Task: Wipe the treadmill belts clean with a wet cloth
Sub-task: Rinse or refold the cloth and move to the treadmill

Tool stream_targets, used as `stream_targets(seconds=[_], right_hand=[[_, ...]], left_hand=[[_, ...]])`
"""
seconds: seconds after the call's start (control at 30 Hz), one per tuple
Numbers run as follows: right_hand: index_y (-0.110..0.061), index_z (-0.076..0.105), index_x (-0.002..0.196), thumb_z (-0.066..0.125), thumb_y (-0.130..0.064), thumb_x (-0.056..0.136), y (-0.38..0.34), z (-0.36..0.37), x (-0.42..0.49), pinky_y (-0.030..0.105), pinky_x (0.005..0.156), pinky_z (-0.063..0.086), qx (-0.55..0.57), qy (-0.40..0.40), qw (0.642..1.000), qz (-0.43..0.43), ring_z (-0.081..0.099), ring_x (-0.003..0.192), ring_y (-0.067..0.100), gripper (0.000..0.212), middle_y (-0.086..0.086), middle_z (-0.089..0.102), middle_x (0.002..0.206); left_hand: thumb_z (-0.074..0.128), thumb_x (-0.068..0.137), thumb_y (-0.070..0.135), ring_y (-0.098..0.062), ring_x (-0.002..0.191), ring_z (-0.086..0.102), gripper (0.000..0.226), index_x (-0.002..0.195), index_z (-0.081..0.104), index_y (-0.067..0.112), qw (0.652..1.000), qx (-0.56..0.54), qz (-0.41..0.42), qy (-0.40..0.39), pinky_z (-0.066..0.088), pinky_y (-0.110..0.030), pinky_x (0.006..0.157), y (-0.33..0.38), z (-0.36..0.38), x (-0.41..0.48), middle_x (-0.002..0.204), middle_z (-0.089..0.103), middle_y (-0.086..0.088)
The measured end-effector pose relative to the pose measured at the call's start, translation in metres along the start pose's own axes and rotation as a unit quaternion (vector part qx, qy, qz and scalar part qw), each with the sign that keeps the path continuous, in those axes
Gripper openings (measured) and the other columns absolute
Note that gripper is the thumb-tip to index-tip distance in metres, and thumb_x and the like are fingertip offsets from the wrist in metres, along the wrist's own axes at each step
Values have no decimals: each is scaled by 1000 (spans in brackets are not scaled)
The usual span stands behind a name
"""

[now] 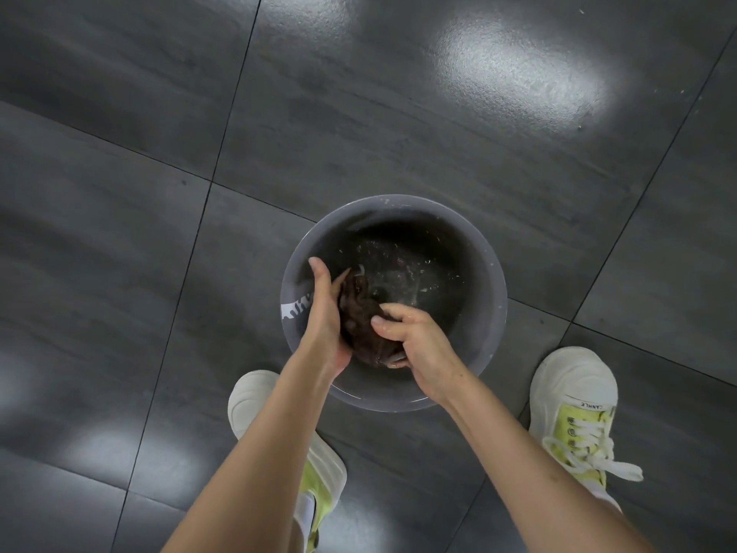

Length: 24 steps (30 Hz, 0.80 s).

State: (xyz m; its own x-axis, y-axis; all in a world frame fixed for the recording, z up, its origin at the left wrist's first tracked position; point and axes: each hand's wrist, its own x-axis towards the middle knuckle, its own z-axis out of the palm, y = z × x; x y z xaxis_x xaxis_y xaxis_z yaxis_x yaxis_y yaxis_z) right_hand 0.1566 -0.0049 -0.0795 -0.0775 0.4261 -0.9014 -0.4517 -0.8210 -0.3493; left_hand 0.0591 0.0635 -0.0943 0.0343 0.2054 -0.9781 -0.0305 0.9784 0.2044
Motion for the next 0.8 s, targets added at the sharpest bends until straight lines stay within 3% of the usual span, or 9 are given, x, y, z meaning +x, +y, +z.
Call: stream_targets(seconds=[0.13,0.2,0.27,0.37,0.47,0.53,0.6,0.7,0.8], right_hand=[[-11,63,99,58,-20,91,-5,5,1,33,76,52,116,99,988,-5,65,88,18,13,5,69,94],[-14,59,113,63,-30,88,-5,10,3,37,86,54,186,126,974,8,64,98,19,30,3,68,105],[-29,51,131,63,-39,88,-3,13,4,41,95,50,237,114,965,14,62,109,19,46,-1,64,120],[-32,51,134,53,-47,93,-3,23,-3,39,98,48,166,143,975,35,59,111,16,44,-5,61,124],[-23,67,105,46,-50,96,1,30,-7,40,93,52,77,218,972,39,64,99,18,36,0,69,107],[-17,70,96,43,-53,95,2,32,-7,42,88,53,21,267,963,23,67,91,22,46,4,72,95],[-12,70,93,38,-55,96,1,32,-9,40,84,53,-29,300,953,3,67,86,23,54,6,72,89],[-9,68,87,32,-51,99,-5,29,-14,33,78,49,-71,316,946,-29,64,84,24,57,7,71,87],[-14,64,81,29,-48,101,-5,28,-15,38,82,50,-79,317,943,-58,64,88,26,53,8,70,87]], left_hand=[[50,64,78,-24,102,65,78,113,64,20,997,-13,32,70,50,-45,93,-9,13,-19,109,70,-5],[49,77,70,-21,100,65,58,105,66,22,996,-3,50,76,51,-42,91,-10,19,-28,104,71,-2],[47,90,58,-15,92,67,39,91,68,25,994,30,72,71,52,-32,83,-11,26,-35,91,73,4],[51,96,37,-17,93,68,27,94,69,18,989,46,119,71,53,-30,78,-13,29,-42,91,73,1],[54,95,18,-17,101,64,18,105,68,24,989,6,124,78,54,-33,86,-13,31,-46,108,69,2],[54,94,13,-17,104,64,22,107,69,23,989,-37,120,80,53,-33,87,-16,35,-51,110,69,3],[59,92,20,-21,101,65,17,102,71,13,989,-58,120,68,54,-37,88,-18,39,-57,102,71,-3],[64,86,38,-22,87,67,30,86,69,8,988,-41,124,77,56,-37,84,-17,43,-62,90,72,-9],[62,84,48,-17,79,69,38,80,68,11,986,-24,128,105,58,-30,75,-15,47,-60,81,73,-2]])
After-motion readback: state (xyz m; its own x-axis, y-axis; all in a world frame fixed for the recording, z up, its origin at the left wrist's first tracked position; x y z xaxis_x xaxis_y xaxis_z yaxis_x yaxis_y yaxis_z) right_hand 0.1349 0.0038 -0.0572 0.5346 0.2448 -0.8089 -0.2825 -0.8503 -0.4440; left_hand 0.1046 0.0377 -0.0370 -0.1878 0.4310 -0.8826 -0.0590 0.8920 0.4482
